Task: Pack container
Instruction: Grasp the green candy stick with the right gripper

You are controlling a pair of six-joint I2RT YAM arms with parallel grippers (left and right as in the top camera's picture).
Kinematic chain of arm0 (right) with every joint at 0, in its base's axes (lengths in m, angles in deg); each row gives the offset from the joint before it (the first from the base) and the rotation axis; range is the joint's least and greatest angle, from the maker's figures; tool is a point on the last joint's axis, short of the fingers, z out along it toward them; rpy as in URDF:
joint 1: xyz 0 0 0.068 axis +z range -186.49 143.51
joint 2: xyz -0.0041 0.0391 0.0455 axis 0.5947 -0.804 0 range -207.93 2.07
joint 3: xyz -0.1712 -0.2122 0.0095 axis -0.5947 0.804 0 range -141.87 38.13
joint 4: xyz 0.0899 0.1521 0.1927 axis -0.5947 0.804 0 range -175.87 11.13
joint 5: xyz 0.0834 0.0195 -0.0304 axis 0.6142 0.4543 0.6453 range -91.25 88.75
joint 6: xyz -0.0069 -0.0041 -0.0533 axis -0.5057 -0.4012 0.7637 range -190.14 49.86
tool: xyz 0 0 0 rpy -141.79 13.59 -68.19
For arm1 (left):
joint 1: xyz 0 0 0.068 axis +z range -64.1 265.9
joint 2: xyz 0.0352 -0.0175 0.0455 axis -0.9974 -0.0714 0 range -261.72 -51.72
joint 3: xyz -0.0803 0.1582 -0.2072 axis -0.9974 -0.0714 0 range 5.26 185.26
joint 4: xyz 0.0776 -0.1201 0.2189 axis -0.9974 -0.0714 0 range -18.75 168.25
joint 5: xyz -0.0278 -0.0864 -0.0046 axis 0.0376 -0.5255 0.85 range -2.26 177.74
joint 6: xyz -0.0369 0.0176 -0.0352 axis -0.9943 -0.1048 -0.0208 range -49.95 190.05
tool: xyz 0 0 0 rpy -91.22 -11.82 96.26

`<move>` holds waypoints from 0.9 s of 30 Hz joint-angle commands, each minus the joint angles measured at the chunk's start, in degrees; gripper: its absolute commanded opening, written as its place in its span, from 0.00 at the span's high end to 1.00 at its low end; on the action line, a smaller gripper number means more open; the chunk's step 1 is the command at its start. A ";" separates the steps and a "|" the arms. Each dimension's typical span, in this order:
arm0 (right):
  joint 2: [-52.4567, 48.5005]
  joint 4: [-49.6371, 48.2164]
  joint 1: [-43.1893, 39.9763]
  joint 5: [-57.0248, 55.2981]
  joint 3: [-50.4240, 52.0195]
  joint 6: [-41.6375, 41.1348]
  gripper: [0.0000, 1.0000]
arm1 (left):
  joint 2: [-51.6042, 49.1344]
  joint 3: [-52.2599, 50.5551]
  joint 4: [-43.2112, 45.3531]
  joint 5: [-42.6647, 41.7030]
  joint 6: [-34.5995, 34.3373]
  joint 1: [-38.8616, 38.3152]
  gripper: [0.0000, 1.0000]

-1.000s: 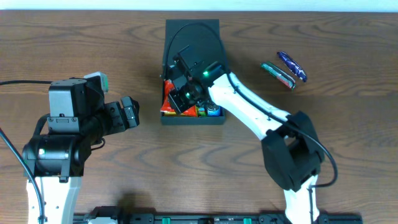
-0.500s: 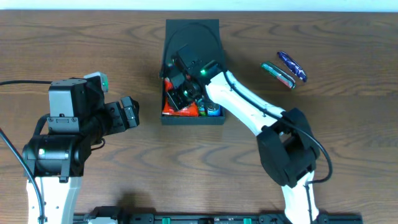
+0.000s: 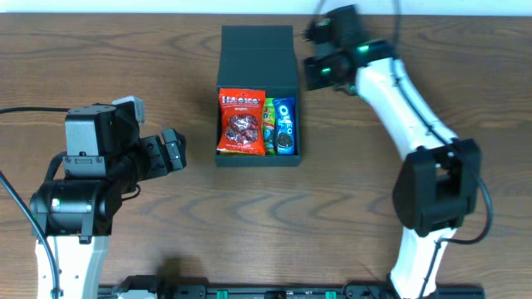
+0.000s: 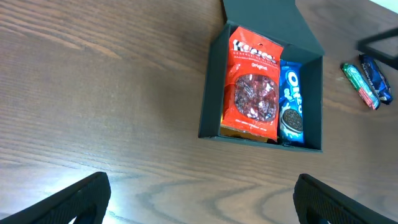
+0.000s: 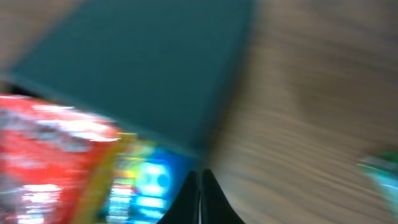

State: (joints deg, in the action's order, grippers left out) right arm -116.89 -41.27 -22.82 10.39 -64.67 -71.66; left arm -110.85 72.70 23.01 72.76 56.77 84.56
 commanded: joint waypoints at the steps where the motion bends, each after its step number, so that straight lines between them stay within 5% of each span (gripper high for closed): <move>1: 0.72 1.03 -2.95 -8.37 -0.26 9.92 0.83 | -0.11 1.29 0.02 0.59 0.00 -0.17 0.05; 4: 0.70 1.09 -4.70 -14.01 0.85 15.15 0.54 | -0.11 1.29 -0.02 0.59 0.00 -0.17 0.05; 10: 0.70 -0.79 -7.10 -16.85 5.55 24.90 0.31 | -0.11 1.29 0.00 0.57 0.00 -0.17 0.05; 27: -0.68 -10.97 -12.96 -13.53 16.70 24.04 0.27 | -0.11 1.29 0.00 0.57 -0.02 -0.17 0.05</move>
State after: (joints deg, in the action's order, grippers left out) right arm -116.89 -51.98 -35.54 -5.22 -48.54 -47.90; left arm -110.87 72.70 23.01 72.76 56.77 84.56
